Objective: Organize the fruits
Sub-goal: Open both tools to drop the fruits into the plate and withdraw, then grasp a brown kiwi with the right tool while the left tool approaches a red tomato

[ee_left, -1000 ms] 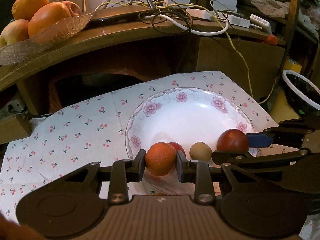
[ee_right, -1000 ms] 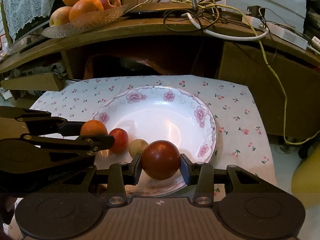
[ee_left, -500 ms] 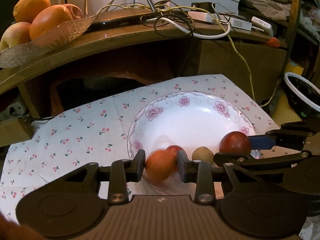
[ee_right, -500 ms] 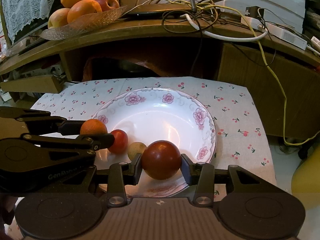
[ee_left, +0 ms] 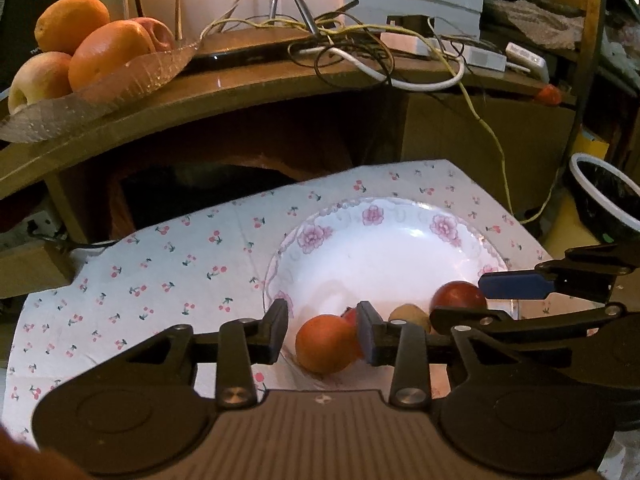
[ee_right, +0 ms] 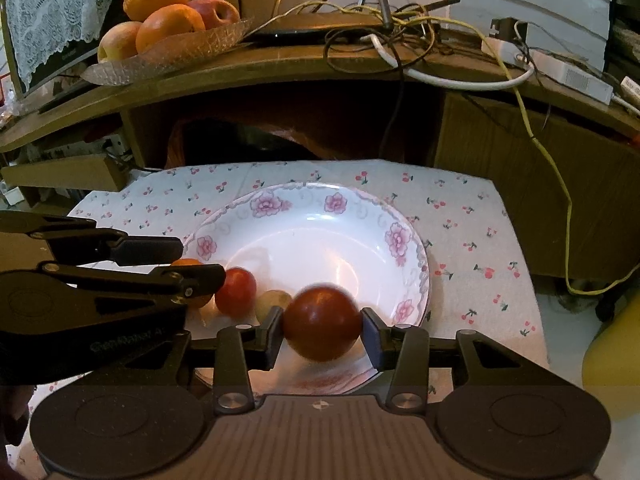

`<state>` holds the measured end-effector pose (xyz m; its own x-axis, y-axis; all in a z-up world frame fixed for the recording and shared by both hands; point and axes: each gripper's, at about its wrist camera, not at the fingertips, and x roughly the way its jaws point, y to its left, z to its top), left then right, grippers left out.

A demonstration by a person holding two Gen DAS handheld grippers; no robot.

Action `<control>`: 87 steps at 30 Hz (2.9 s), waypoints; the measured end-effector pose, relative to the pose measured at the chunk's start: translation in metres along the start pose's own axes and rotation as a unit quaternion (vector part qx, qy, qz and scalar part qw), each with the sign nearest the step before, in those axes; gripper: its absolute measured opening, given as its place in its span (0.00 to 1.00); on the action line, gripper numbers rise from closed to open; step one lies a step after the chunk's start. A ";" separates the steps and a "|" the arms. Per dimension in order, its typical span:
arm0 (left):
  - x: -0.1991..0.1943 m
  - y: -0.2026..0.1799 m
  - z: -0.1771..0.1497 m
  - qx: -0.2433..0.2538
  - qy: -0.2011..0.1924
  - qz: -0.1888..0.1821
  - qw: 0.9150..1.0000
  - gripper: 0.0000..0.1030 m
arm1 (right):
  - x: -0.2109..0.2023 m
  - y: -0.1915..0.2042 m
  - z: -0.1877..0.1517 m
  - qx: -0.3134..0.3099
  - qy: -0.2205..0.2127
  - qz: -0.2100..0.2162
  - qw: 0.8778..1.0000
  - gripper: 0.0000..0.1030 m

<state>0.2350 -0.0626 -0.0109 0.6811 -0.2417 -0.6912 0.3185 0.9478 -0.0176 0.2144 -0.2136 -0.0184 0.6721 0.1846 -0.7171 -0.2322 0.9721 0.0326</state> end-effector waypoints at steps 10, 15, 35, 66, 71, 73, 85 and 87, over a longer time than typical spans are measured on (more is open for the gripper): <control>-0.008 0.003 0.004 -0.005 -0.013 0.002 1.000 0.44 | -0.006 -0.002 0.003 -0.001 -0.015 0.002 1.000 0.46; -0.014 0.005 0.006 -0.013 -0.020 0.002 1.000 0.45 | -0.012 -0.009 0.004 0.008 -0.024 0.000 1.000 0.46; -0.051 0.003 -0.017 -0.009 -0.011 -0.002 1.000 0.46 | -0.038 -0.014 -0.013 0.004 -0.015 0.033 0.999 0.47; -0.041 0.008 -0.068 0.029 0.060 -0.035 0.997 0.47 | -0.004 0.038 -0.038 -0.086 0.058 0.097 0.990 0.25; -0.028 0.006 -0.071 0.028 0.064 -0.030 0.997 0.47 | -0.007 0.031 -0.039 -0.076 0.060 0.094 0.991 0.25; -0.024 0.005 -0.071 0.029 0.064 -0.030 0.997 0.46 | -0.008 0.030 -0.040 -0.075 0.061 0.096 0.991 0.25; -0.023 0.000 -0.072 0.033 0.066 -0.035 0.997 0.41 | -0.007 0.030 -0.040 -0.079 0.063 0.100 0.990 0.29; -0.024 -0.002 -0.072 0.036 0.067 -0.034 0.996 0.41 | -0.007 0.030 -0.040 -0.079 0.063 0.099 0.990 0.31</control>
<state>0.1709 -0.0434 -0.0465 0.5635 -0.2710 -0.7804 0.4118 0.9111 -0.0191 0.1743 -0.1916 -0.0401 0.5118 0.3394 -0.7893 -0.4643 0.8822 0.0783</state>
